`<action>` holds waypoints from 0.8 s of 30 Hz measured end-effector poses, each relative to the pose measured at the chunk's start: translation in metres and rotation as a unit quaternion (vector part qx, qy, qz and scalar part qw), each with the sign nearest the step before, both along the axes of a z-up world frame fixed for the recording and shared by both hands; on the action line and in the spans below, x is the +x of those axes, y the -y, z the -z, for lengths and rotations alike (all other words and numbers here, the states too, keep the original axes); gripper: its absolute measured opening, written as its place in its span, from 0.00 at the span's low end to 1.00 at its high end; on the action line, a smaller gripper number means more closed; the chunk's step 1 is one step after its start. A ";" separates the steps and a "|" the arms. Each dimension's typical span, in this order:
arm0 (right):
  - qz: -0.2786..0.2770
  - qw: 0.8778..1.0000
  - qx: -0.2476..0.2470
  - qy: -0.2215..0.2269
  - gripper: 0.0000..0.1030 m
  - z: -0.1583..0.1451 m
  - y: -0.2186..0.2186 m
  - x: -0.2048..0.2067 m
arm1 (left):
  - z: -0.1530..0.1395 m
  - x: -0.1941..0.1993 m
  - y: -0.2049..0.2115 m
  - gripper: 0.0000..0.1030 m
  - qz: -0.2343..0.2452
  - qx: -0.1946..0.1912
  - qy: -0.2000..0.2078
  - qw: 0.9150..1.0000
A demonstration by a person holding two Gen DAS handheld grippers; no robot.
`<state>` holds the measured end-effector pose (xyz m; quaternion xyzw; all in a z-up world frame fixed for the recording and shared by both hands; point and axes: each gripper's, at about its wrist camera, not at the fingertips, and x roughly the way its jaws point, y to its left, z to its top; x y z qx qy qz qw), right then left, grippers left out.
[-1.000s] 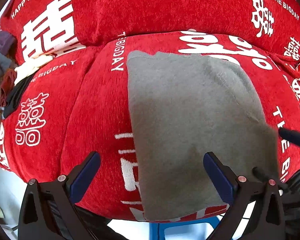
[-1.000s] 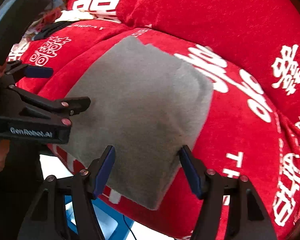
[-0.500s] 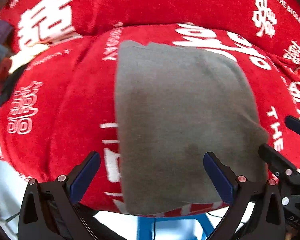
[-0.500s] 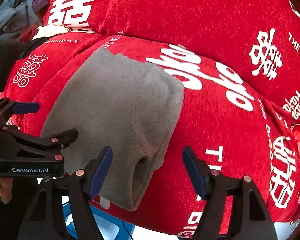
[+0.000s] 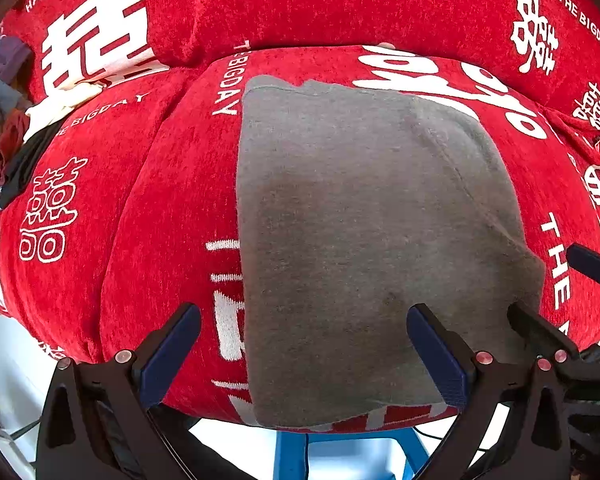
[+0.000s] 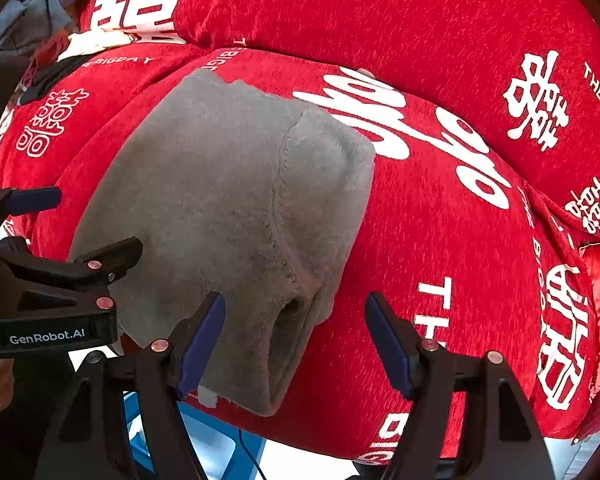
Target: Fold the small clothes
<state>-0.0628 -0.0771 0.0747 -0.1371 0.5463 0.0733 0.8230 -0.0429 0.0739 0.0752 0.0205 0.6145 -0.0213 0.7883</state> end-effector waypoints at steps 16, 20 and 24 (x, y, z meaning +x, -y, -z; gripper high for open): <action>-0.013 1.000 -0.022 -0.002 0.73 -0.002 -0.013 -0.003 | 0.002 0.001 -0.015 1.00 -0.017 -0.026 -0.006 0.999; -0.011 1.000 -0.023 -0.001 0.73 -0.003 -0.013 -0.004 | 0.001 0.000 -0.015 1.00 -0.016 -0.031 -0.004 0.999; -0.011 1.000 -0.025 0.000 0.73 -0.004 -0.014 -0.004 | 0.001 -0.001 -0.017 1.00 -0.015 -0.035 -0.005 0.999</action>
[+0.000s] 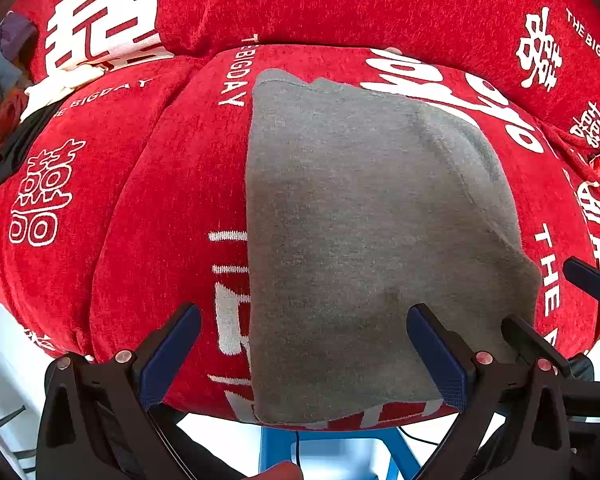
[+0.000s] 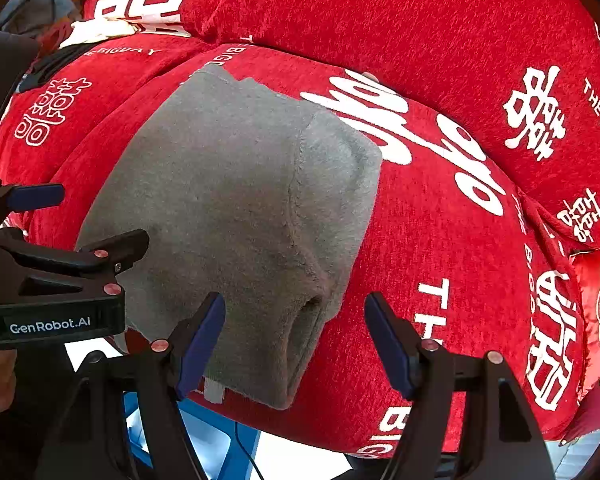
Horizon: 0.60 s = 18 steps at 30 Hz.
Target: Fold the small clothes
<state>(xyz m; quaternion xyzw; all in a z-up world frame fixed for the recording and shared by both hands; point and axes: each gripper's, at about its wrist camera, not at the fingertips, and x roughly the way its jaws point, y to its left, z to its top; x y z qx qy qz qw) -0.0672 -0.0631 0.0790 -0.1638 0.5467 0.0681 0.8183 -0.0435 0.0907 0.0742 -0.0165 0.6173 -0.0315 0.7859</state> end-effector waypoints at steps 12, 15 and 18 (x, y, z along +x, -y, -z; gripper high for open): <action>-0.003 1.000 -0.015 -0.001 0.73 0.000 -0.008 -0.003 | 0.002 -0.003 -0.007 1.00 -0.008 -0.023 -0.001 1.000; -0.005 1.000 -0.018 0.000 0.73 -0.001 -0.010 -0.003 | 0.001 -0.004 -0.011 1.00 -0.007 -0.029 0.001 1.000; -0.004 1.000 -0.021 0.001 0.73 -0.002 -0.013 -0.004 | 0.001 -0.005 -0.014 1.00 -0.010 -0.037 0.002 0.999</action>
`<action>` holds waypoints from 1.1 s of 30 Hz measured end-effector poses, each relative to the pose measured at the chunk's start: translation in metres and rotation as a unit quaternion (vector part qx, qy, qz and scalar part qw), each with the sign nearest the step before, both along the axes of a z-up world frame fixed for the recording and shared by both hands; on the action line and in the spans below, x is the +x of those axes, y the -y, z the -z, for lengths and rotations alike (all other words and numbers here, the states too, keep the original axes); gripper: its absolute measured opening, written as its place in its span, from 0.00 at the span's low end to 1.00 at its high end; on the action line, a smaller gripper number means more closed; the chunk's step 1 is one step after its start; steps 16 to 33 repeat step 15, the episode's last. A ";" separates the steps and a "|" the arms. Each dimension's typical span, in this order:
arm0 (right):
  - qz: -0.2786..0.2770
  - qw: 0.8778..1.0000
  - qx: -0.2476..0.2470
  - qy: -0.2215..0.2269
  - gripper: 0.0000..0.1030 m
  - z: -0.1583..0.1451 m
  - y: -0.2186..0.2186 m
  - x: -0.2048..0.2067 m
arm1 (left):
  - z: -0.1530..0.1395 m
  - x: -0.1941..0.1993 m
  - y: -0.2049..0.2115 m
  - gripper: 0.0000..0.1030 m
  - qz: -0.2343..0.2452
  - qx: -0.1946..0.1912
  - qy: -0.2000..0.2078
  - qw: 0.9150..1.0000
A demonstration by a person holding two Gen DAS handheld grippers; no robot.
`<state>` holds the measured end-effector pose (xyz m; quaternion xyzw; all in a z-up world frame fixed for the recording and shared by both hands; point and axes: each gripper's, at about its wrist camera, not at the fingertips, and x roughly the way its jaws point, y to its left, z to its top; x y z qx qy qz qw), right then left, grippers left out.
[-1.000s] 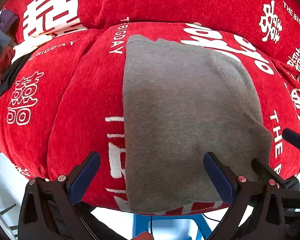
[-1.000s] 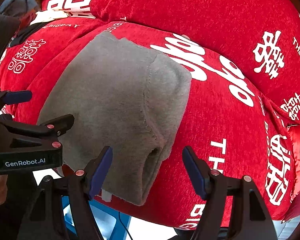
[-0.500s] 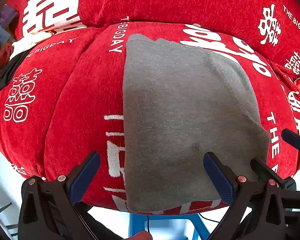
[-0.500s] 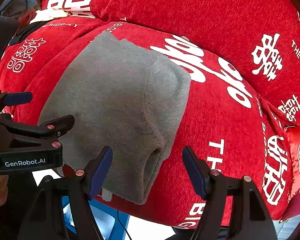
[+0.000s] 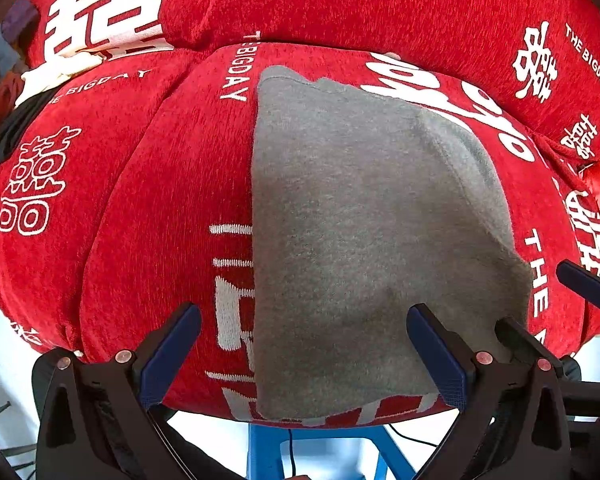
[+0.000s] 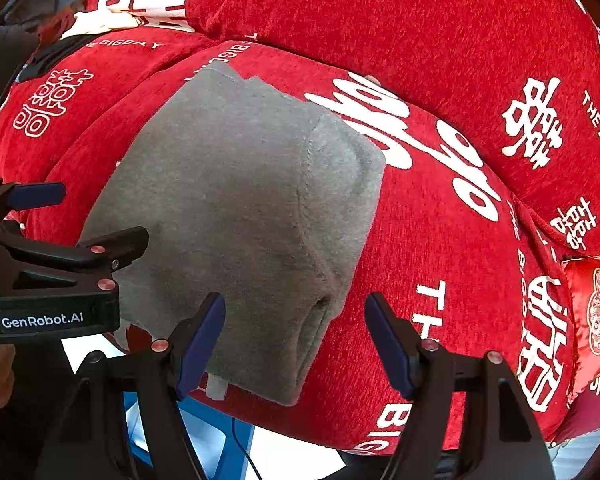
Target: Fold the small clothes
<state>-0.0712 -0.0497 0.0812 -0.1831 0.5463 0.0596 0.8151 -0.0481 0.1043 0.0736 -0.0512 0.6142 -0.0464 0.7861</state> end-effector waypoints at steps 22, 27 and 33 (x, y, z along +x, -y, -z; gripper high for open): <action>0.006 1.000 0.019 0.011 0.73 -0.008 0.011 -0.005 | -0.007 -0.005 0.002 1.00 -0.019 0.006 0.006 1.000; 0.006 1.000 0.019 0.011 0.73 -0.008 0.011 -0.005 | -0.007 -0.005 0.002 1.00 -0.019 0.006 0.006 1.000; 0.006 1.000 0.019 0.011 0.73 -0.008 0.011 -0.005 | -0.007 -0.005 0.002 1.00 -0.019 0.006 0.006 1.000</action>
